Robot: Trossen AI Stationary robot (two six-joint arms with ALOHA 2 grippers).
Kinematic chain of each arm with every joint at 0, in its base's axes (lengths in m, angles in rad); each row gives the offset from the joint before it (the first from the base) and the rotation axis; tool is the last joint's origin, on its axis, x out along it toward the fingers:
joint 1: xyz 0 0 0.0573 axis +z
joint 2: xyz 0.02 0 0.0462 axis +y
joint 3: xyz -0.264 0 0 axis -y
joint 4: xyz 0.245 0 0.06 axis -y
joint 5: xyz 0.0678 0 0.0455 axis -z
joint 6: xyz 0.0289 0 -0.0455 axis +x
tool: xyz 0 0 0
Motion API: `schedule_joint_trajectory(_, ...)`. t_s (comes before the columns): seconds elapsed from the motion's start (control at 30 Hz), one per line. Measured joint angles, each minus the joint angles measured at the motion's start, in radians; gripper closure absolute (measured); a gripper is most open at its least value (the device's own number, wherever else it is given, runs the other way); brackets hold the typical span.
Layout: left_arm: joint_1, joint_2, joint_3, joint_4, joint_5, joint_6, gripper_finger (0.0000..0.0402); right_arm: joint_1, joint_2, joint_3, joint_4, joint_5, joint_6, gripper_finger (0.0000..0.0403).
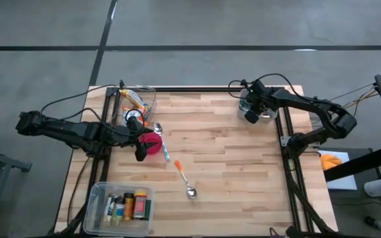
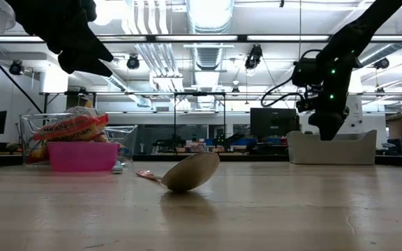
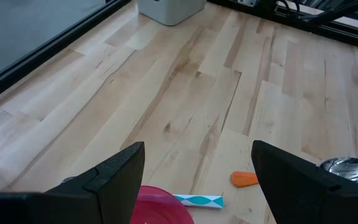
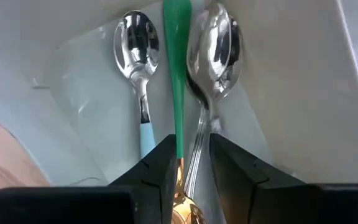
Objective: Pick & Place Food Item
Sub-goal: Put the orange spoon into the gray bin
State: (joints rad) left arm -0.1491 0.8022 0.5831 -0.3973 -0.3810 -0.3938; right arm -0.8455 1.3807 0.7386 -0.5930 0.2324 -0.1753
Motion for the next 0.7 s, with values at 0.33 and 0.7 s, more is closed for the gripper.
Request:
schedule_joint_trajectory(0.33, 0.0, 0.0, 0.0, 0.0, 0.0, 0.0, 0.0104, 0.001, -0.017, 0.0, 0.0, -0.001, -0.038, 0.0306)
schedule_joint_trajectory(0.7, 0.0, 0.0, 0.0, 0.0, 0.0, 0.0, 0.0104, 0.003, -0.02, -0.001, -0.002, -0.047, -0.026, 0.0252)
